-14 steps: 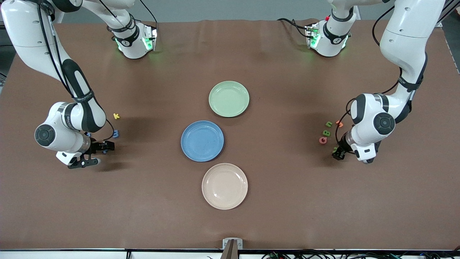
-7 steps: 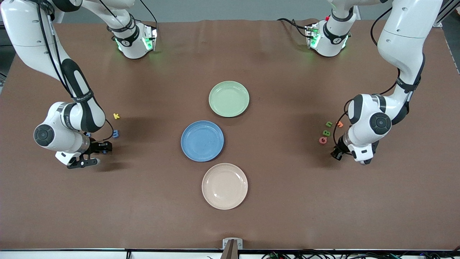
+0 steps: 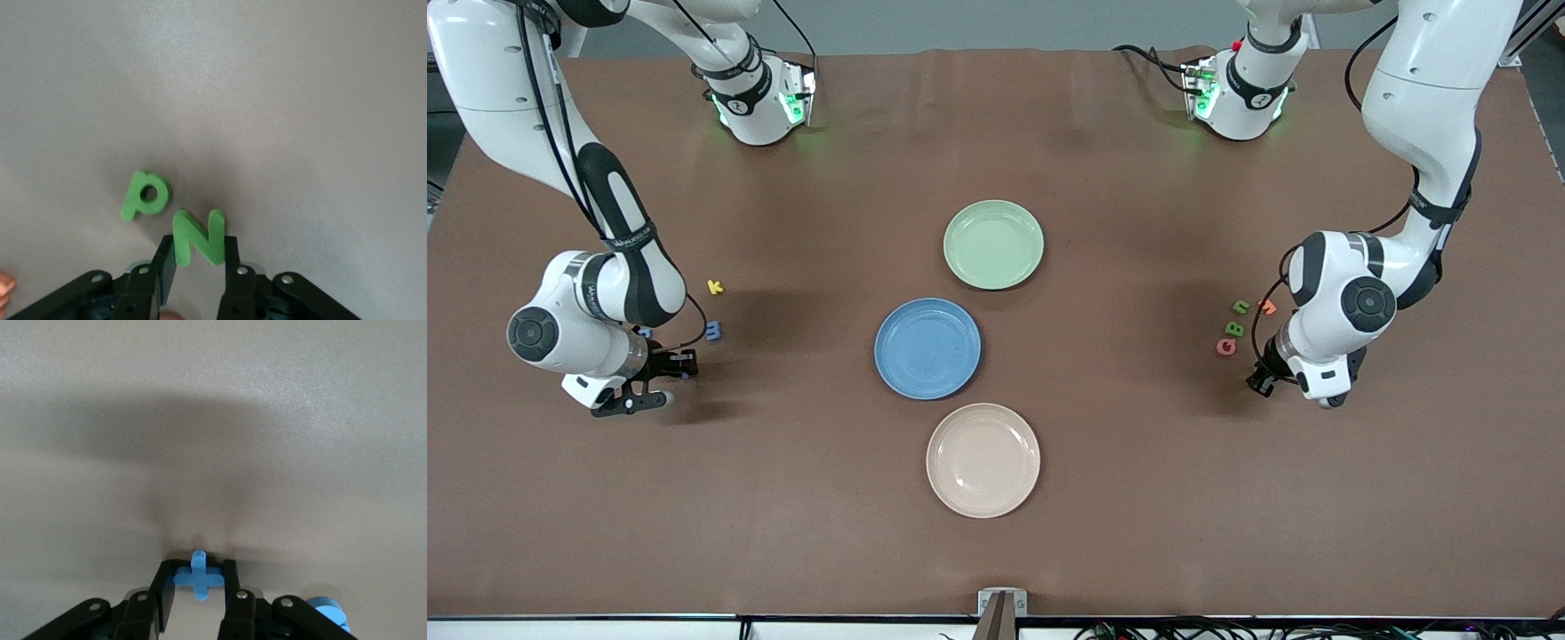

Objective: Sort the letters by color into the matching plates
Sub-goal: 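Place the N on the green plate while the right gripper places the cross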

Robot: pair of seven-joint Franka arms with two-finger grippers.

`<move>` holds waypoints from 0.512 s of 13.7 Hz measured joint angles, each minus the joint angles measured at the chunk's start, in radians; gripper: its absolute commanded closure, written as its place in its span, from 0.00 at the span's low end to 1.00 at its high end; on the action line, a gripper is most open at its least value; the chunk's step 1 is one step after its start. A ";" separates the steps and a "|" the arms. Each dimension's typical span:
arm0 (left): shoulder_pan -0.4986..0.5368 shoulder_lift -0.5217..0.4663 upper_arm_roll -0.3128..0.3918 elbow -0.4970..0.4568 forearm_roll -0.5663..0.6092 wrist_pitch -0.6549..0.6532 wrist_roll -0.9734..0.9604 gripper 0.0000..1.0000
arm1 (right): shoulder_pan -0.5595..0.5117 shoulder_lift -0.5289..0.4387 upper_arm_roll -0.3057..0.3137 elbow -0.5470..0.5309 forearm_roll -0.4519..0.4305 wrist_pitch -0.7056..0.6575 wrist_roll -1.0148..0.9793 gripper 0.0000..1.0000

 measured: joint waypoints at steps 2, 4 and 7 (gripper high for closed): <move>-0.044 -0.052 -0.005 0.007 0.001 -0.065 -0.001 1.00 | 0.000 0.000 0.000 0.000 0.000 0.000 0.000 0.78; -0.113 -0.108 -0.007 0.009 0.001 -0.124 -0.012 1.00 | 0.000 0.000 0.000 0.001 0.000 -0.003 0.000 0.79; -0.259 -0.144 -0.010 0.009 0.001 -0.159 -0.106 1.00 | 0.007 -0.004 0.010 0.016 0.000 -0.043 0.000 0.79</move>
